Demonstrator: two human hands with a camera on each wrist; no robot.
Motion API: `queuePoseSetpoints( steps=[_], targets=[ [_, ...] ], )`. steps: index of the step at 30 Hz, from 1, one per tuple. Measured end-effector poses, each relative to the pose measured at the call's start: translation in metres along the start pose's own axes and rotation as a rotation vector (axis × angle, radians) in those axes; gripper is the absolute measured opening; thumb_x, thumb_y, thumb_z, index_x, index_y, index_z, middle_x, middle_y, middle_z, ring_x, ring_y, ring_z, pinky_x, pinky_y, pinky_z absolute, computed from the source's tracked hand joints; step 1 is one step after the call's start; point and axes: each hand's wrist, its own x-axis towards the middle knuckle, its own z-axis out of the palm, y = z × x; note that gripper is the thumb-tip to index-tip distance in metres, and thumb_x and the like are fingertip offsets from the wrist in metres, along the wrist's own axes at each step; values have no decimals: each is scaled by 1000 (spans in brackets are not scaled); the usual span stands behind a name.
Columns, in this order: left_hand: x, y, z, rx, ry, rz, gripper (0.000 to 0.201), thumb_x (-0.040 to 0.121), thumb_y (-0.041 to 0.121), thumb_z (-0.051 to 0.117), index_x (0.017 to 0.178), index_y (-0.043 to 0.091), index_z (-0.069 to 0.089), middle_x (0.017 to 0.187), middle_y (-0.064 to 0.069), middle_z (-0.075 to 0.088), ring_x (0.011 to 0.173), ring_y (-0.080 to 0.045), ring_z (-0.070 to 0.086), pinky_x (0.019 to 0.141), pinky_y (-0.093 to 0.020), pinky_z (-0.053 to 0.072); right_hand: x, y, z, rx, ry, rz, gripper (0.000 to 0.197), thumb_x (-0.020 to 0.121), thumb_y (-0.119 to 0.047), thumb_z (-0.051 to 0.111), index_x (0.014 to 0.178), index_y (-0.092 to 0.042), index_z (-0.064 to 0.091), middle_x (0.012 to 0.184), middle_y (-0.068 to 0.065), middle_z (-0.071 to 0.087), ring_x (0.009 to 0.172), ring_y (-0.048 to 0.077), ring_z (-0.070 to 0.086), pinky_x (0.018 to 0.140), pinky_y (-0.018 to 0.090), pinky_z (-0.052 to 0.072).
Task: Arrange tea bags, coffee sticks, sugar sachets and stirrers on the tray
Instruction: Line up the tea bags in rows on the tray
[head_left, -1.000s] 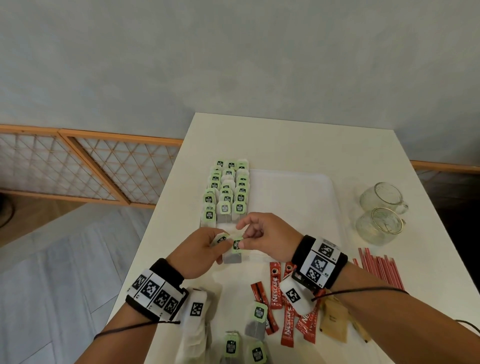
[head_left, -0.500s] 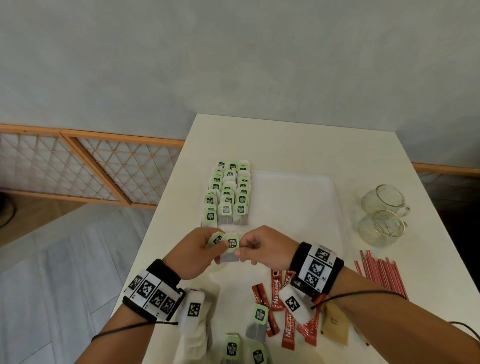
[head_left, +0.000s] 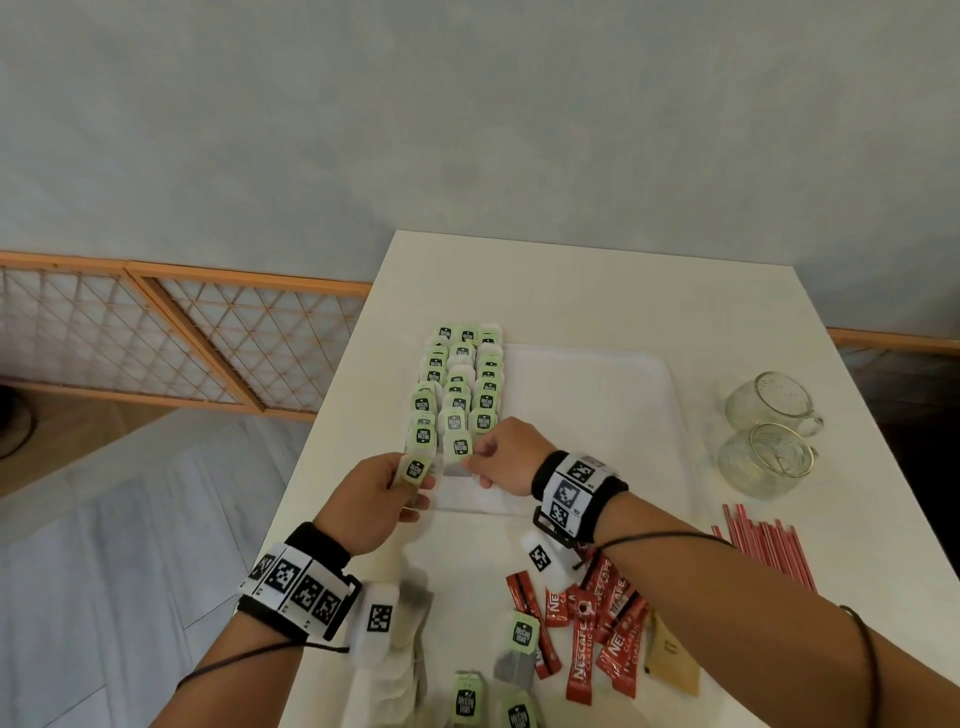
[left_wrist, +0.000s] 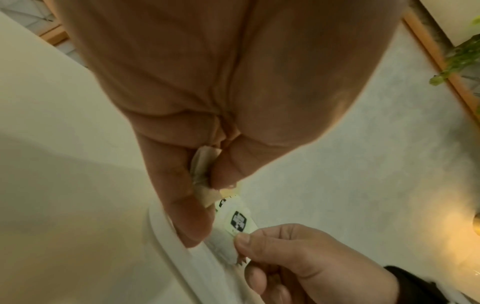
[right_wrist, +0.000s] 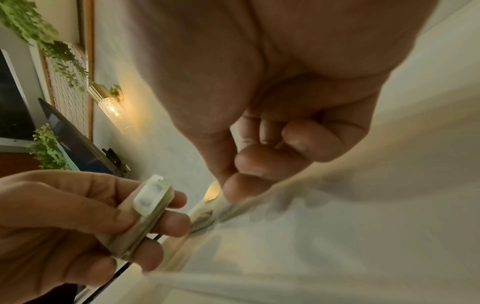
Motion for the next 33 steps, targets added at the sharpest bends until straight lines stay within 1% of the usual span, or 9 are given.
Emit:
queuePoseSetpoints(
  steps=[3,9,16,18,20,22,24,28,33],
  targets=[
    [0,-2,0,5,-11,11,28,100,-6,42,109,7,65,104,-8,72,86,-20,71,70,-29,59,7,-9,5,-47,-28,44,30,94,-33,65,72,-15,74,64,-9,71,62,10,61,59,25,49],
    [2,1,2,-46,13,20,24,99,-4,49,107,10,67,100,-9,74,84,-19,73,64,-28,57,15,-21,5,-96,14,104,28,92,-33,64,86,-8,74,74,-1,76,61,14,64,68,31,58],
    [2,1,2,-51,37,28,20,102,2,49,106,8,68,101,-7,76,77,-24,75,58,-25,54,7,-13,7,-96,99,-14,46,98,-42,54,67,-8,60,76,12,73,69,30,68,74,42,60],
    [2,2,4,-52,29,40,19,102,3,49,107,9,67,101,-7,77,76,-22,74,58,-26,54,-1,-14,5,48,69,-96,47,104,-41,45,80,-5,65,80,10,72,69,25,66,75,39,58],
    [2,3,5,-58,16,51,17,102,4,50,108,10,65,101,-6,77,76,-21,74,61,-27,55,-12,-17,3,141,17,-168,36,106,-38,44,91,-14,66,86,4,71,63,14,58,65,29,52],
    [2,4,7,-41,-5,74,16,101,4,52,108,11,64,100,-4,77,79,-21,74,63,-29,56,-20,-17,3,142,-2,-230,19,104,-35,51,94,-25,64,89,1,69,63,8,55,62,22,47],
    [1,5,9,-14,-25,94,15,100,3,55,108,12,64,99,-5,77,81,-22,74,64,-30,57,-23,-12,4,113,3,-272,11,101,-31,58,93,-26,64,86,-4,66,65,3,53,64,18,43],
    [3,7,12,13,13,93,10,94,9,66,104,10,66,90,-10,76,79,-22,72,65,-31,60,-22,-4,4,105,81,-271,12,99,-31,62,96,-21,68,87,-8,64,70,1,54,66,18,41],
    [4,5,9,83,107,173,11,95,15,67,90,6,69,83,-14,70,67,-13,62,61,-31,56,-26,5,5,227,124,-245,16,98,-33,64,95,-18,70,82,-10,63,66,4,57,67,22,47]
  ],
)
